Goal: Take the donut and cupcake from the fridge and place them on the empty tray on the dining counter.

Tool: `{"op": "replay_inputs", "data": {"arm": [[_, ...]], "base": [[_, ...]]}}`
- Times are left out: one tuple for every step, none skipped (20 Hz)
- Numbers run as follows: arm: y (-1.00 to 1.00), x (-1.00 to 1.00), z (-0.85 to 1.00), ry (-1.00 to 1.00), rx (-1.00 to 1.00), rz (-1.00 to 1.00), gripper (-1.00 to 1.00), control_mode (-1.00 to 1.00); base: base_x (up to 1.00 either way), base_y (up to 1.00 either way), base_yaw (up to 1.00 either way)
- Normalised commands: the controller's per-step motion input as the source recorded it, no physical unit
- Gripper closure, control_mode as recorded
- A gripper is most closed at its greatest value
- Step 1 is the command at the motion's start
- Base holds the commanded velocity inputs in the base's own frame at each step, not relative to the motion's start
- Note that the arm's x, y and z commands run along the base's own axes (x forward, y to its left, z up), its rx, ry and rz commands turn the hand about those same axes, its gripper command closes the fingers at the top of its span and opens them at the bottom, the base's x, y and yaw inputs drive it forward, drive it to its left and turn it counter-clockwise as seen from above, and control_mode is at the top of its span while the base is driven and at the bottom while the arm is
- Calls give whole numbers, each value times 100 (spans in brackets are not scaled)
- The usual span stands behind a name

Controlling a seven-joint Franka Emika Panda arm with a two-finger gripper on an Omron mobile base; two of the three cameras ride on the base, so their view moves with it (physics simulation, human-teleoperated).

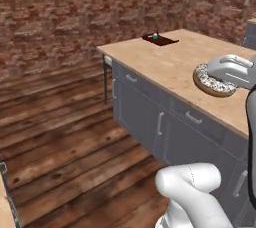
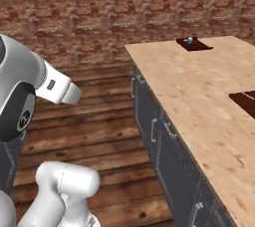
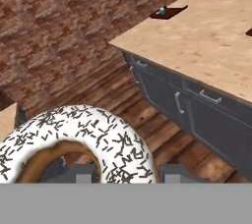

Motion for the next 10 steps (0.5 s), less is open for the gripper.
{"op": "replay_inputs", "data": {"arm": [[0, 0, 0, 0, 0, 0, 100, 100], [0, 0, 0, 0, 0, 0, 100, 100], [0, 0, 0, 0, 0, 0, 100, 100], [0, 0, 0, 0, 0, 0, 100, 100], [0, 0, 0, 0, 0, 0, 100, 100], [0, 0, 0, 0, 0, 0, 100, 100], [0, 0, 0, 0, 0, 0, 100, 100], [0, 0, 0, 0, 0, 0, 100, 100], [0, 0, 0, 0, 0, 0, 100, 100], [0, 0, 0, 0, 0, 0, 100, 100]], "base": [[51, 46, -90], [74, 66, -83], [100, 89, -70], [100, 96, -66], [100, 99, -65], [100, 94, -67], [100, 95, -67], [100, 99, -66], [100, 100, -55], [100, 100, -43]]}}
